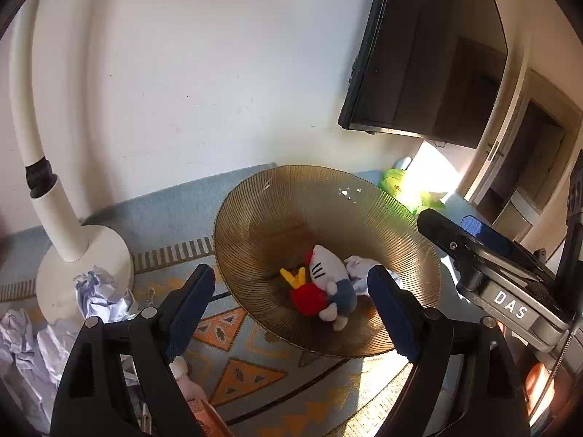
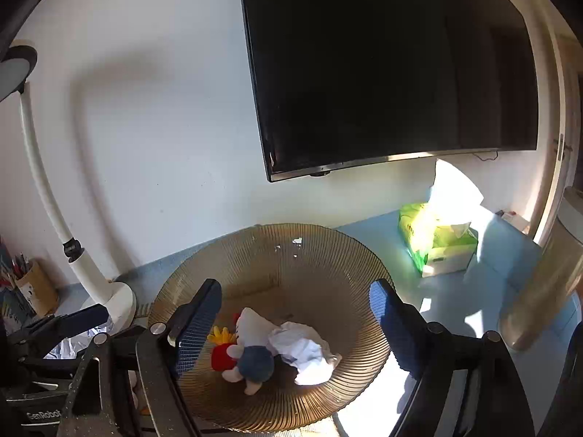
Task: Organize objects
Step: 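Carry both items over the amber bowl and open both grippers to drop them, then move both grippers back over the paper balls on the rug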
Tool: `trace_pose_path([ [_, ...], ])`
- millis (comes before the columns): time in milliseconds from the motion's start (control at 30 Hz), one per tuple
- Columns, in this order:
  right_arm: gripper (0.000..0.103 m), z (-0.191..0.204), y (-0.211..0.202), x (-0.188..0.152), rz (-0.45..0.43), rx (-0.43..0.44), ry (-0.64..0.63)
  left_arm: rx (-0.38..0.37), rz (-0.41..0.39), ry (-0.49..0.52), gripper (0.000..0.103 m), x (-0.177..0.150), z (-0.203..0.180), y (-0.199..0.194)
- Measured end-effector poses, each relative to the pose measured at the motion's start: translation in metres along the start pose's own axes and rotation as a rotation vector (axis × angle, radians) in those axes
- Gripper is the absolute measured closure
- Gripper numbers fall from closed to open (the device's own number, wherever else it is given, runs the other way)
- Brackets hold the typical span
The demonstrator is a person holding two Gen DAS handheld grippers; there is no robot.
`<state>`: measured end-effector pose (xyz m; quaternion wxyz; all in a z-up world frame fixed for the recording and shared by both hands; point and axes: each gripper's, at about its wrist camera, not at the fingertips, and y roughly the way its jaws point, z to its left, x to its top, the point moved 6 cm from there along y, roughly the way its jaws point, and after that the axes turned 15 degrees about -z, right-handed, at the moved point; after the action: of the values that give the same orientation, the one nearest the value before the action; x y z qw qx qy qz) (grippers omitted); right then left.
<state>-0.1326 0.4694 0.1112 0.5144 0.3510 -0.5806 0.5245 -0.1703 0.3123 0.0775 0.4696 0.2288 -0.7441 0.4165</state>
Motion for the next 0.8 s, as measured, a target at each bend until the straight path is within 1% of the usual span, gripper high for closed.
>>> trace_pose_path([
  [67,0.013,0.010,0.006,0.000,-0.039,-0.004,-0.067,0.012,-0.016,0.008,0.018,0.001,0.006,-0.019],
  [167,0.013,0.031,0.032,-0.013,-0.024,-0.004,-0.203,0.068,-0.039,0.027,0.018,-0.003,0.026,-0.056],
  [267,0.014,0.041,0.052,-0.032,-0.020,-0.060,-0.334,0.117,-0.048,0.025,0.018,-0.016,0.052,-0.096],
  [333,0.014,0.043,0.061,-0.035,-0.021,-0.091,-0.380,0.169,-0.049,0.016,0.018,-0.027,0.072,-0.122],
  [400,0.013,0.043,0.063,-0.033,-0.021,-0.117,-0.387,0.223,-0.043,-0.004,0.018,-0.039,0.092,-0.144],
  [467,0.013,0.041,0.061,-0.032,-0.003,-0.115,-0.376,0.280,-0.036,-0.028,0.018,-0.051,0.112,-0.164],
  [500,0.013,0.039,0.057,-0.032,0.006,-0.117,-0.368,0.297,-0.037,-0.050,0.018,-0.056,0.121,-0.174],
  [567,0.013,0.034,0.045,-0.033,0.032,-0.106,-0.342,0.319,-0.034,-0.094,0.018,-0.066,0.137,-0.192],
  [633,0.013,0.031,0.030,-0.035,0.033,-0.091,-0.328,0.346,-0.043,-0.132,0.018,-0.074,0.150,-0.209],
  [700,0.013,0.029,0.017,-0.039,0.044,-0.100,-0.321,0.374,-0.045,-0.155,0.018,-0.081,0.160,-0.224],
  [800,0.014,0.030,-0.009,-0.053,0.095,-0.110,-0.333,0.387,-0.058,-0.182,0.018,-0.092,0.168,-0.250],
])
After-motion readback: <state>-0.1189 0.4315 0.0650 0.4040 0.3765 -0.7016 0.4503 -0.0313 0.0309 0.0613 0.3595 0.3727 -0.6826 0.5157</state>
